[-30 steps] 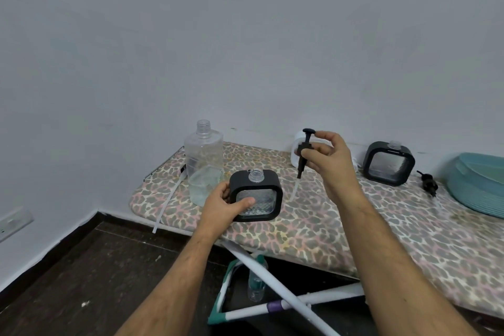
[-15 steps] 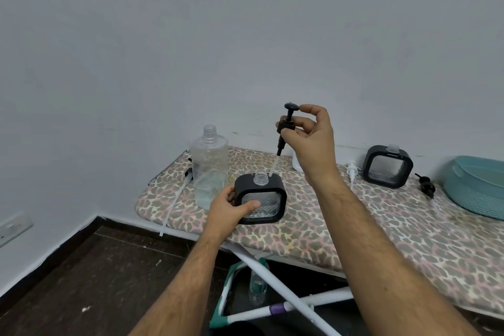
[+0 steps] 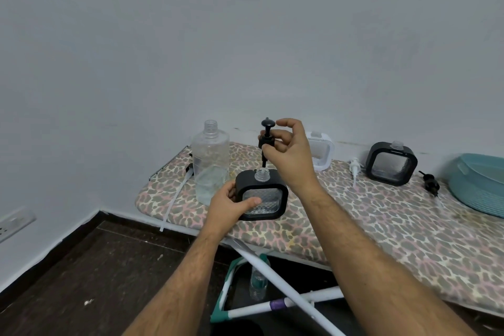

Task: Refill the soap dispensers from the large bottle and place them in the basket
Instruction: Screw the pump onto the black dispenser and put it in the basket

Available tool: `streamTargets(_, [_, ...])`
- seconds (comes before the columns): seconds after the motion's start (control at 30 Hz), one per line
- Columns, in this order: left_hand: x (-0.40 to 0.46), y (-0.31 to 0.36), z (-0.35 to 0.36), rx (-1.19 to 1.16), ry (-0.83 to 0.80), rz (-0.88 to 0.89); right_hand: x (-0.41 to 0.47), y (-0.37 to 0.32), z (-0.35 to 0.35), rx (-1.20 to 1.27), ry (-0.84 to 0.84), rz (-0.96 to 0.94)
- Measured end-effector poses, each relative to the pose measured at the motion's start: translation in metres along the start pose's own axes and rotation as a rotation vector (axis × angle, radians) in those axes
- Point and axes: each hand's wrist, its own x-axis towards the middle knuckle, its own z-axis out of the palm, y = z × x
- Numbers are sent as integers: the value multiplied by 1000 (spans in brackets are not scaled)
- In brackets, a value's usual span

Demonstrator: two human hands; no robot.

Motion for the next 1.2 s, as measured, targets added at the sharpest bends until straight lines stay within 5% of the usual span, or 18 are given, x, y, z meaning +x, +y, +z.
streamTargets(0.63, [4, -12, -7, -96, 50, 47, -15, 31, -20, -164, -154, 107])
streamTargets(1.2, [5, -15, -6, -26, 27, 56, -17, 24, -21, -472, -117, 102])
